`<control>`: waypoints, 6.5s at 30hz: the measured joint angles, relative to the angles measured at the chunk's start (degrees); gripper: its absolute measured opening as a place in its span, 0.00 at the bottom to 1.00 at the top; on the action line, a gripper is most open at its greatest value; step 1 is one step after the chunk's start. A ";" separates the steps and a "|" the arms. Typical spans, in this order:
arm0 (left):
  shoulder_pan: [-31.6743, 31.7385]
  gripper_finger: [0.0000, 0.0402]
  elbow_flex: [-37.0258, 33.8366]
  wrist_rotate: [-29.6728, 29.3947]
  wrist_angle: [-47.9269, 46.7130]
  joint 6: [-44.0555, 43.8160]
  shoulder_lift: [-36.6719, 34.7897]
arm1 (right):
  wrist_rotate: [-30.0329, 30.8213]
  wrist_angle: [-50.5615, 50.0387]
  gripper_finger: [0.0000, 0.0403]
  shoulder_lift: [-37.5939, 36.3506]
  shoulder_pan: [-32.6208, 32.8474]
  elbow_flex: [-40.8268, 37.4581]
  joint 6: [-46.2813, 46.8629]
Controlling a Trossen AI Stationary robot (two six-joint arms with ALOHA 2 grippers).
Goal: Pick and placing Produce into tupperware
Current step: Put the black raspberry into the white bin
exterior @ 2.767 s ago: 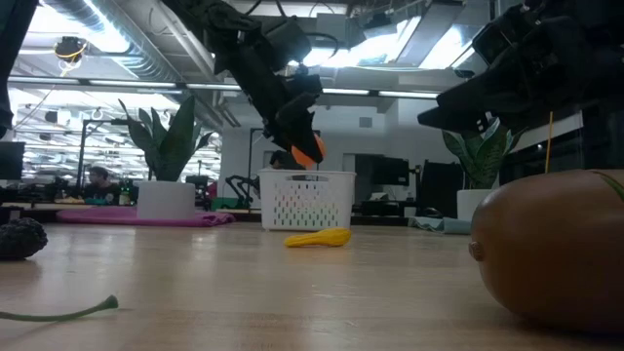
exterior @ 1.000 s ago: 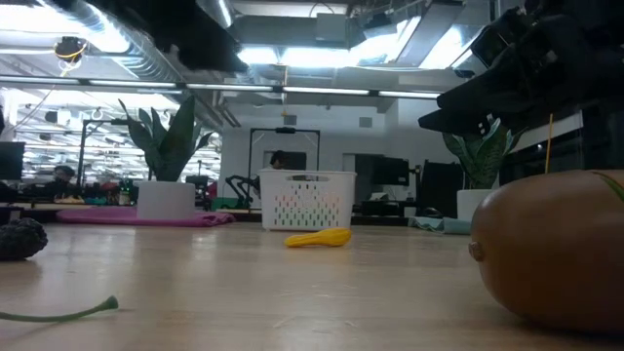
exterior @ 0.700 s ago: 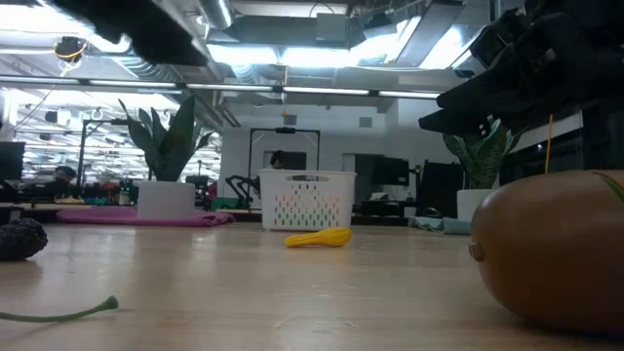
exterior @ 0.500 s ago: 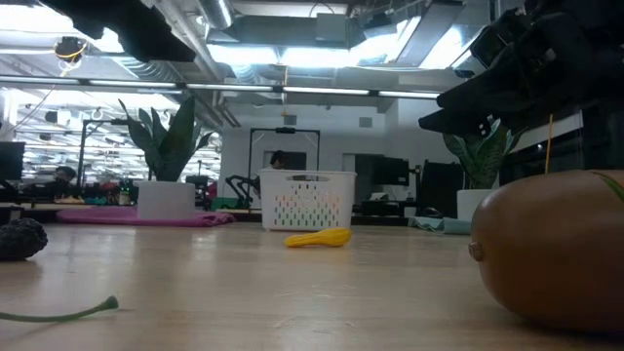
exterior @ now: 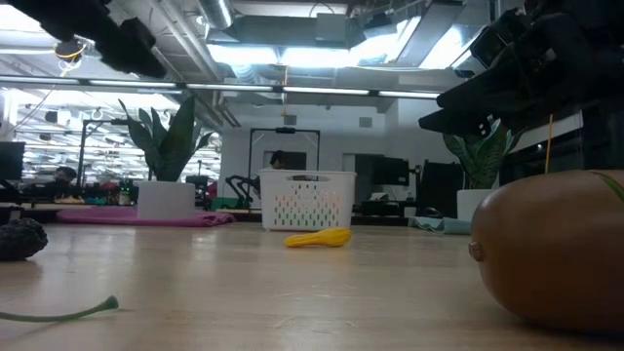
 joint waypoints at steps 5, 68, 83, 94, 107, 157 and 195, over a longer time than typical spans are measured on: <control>-2.36 0.71 3.96 2.76 -6.38 -7.91 3.95 | 0.03 0.00 0.68 0.00 0.00 0.00 -0.07; -6.74 0.71 29.13 11.46 -24.43 -32.02 48.29 | 1.54 -0.87 0.68 0.00 0.00 0.00 0.22; -6.74 0.71 29.24 13.80 -24.39 -32.33 53.05 | 1.52 -0.87 0.68 0.00 0.00 0.00 1.87; -6.76 0.59 29.17 13.91 -23.27 -33.79 53.14 | 1.52 -0.87 0.68 0.00 0.00 0.00 1.73; -6.80 0.33 29.13 12.39 -21.47 -33.98 53.27 | 1.52 -0.87 0.68 0.00 0.00 0.00 1.70; -5.19 0.20 28.99 9.84 -29.30 -23.06 37.43 | 1.50 -5.21 0.68 0.00 0.01 0.02 3.01; 5.05 0.20 -9.98 4.90 62.98 7.24 32.87 | 1.50 -5.25 0.68 0.00 0.04 0.02 2.94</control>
